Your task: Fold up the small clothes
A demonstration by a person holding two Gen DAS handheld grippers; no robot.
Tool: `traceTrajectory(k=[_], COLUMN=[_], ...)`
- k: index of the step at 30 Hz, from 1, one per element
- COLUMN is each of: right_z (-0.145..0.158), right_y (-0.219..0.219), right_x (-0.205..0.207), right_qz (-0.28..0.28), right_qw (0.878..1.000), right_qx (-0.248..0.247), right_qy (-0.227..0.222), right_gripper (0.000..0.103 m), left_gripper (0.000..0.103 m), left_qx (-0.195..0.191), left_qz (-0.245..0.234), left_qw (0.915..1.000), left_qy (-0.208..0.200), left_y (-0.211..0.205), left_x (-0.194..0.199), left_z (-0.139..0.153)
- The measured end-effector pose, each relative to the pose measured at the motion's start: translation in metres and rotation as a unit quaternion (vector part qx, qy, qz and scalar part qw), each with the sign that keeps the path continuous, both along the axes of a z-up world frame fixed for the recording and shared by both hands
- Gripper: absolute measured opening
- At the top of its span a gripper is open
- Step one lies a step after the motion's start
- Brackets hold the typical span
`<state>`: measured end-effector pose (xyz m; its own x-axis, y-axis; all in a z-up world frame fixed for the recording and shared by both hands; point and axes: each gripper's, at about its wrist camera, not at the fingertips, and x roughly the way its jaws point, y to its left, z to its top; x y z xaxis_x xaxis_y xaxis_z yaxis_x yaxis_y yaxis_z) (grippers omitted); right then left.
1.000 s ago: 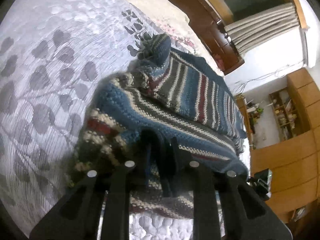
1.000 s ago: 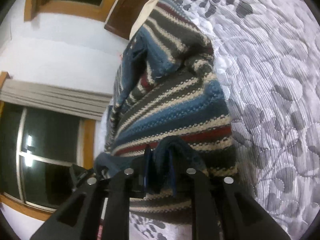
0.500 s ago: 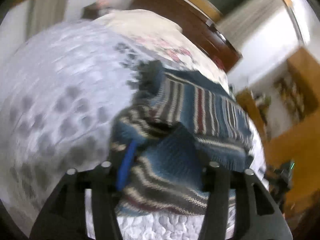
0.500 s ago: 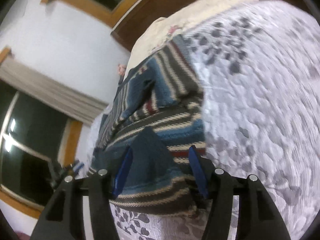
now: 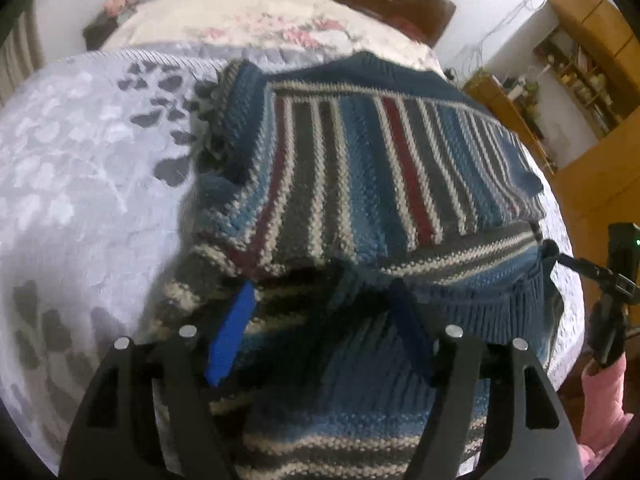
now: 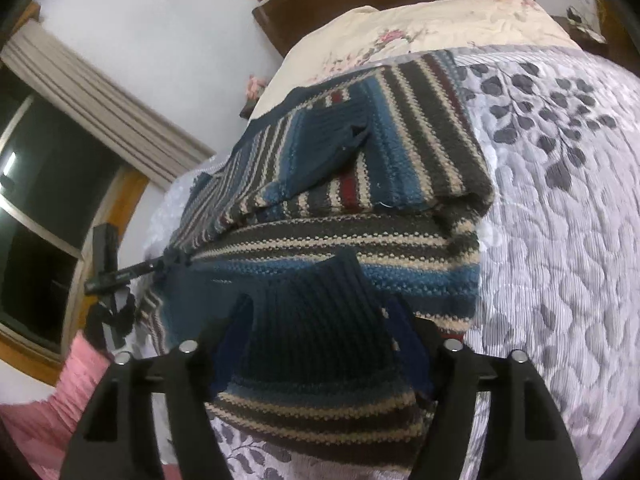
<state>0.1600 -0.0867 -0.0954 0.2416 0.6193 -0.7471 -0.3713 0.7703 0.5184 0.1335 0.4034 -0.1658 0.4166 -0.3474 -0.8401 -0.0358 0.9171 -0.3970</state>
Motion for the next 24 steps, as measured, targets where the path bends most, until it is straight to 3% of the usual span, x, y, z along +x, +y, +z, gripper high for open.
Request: traceTrajectory(k=[5, 6, 7, 8, 10, 13, 15, 17, 18, 20, 24], right_z=[-0.004, -0.006, -0.009, -0.014, -0.018, -0.027, -0.03, -0.029, -0.027, -0.023, -0.016], right_y=[0.023, 0.027, 0.029, 0.033, 0.036, 0.046, 0.051, 0.059, 0.061, 0.063, 0.057], right_x=[0.007, 0.009, 0.012, 0.016, 0.02, 0.024, 0.023, 0.018, 0.016, 0.012, 0.005], right_qz=[0.04, 0.045, 0.048, 0.051, 0.057, 0.076, 0.089, 0.107, 0.112, 0.121, 0.124], right_qw=[0.998, 0.997, 0.997, 0.996, 0.994, 0.993, 0.99, 0.987, 0.986, 0.985, 0.986], right_qx=[-0.047, -0.056, -0.066, -0.076, -0.089, -0.093, -0.106, -0.12, -0.12, -0.118, -0.098], right_qy=[-0.018, -0.019, -0.018, -0.015, -0.013, -0.008, -0.011, -0.028, -0.034, -0.044, -0.048], right_gripper=[0.074, 0.074, 0.074, 0.074, 0.074, 0.073, 0.066, 0.05, 0.046, 0.025, 0.016], left_gripper=[0.067, 0.057, 0.041, 0.036, 0.021, 0.015, 0.015, 0.02, 0.024, 0.027, 0.01], left_qx=[-0.011, -0.015, -0.029, -0.041, -0.021, -0.023, -0.024, -0.022, -0.022, -0.022, -0.024], left_qz=[-0.03, -0.031, -0.036, -0.041, -0.045, -0.049, -0.05, -0.047, -0.044, -0.037, -0.041], left_qw=[0.9995, 0.9994, 0.9989, 0.9983, 0.9988, 0.9985, 0.9985, 0.9987, 0.9988, 0.999, 0.9989], left_qy=[0.003, 0.002, 0.003, 0.006, 0.006, 0.0, -0.003, 0.001, 0.004, 0.008, -0.001], left_y=[-0.008, -0.01, -0.011, -0.013, -0.018, -0.022, -0.023, -0.023, -0.023, -0.022, -0.024], left_x=[0.002, 0.003, 0.003, 0.003, 0.003, 0.001, -0.001, -0.001, 0.0, 0.002, -0.001], left_z=[-0.007, -0.008, -0.009, -0.012, -0.013, -0.013, -0.012, -0.013, -0.015, -0.018, -0.011])
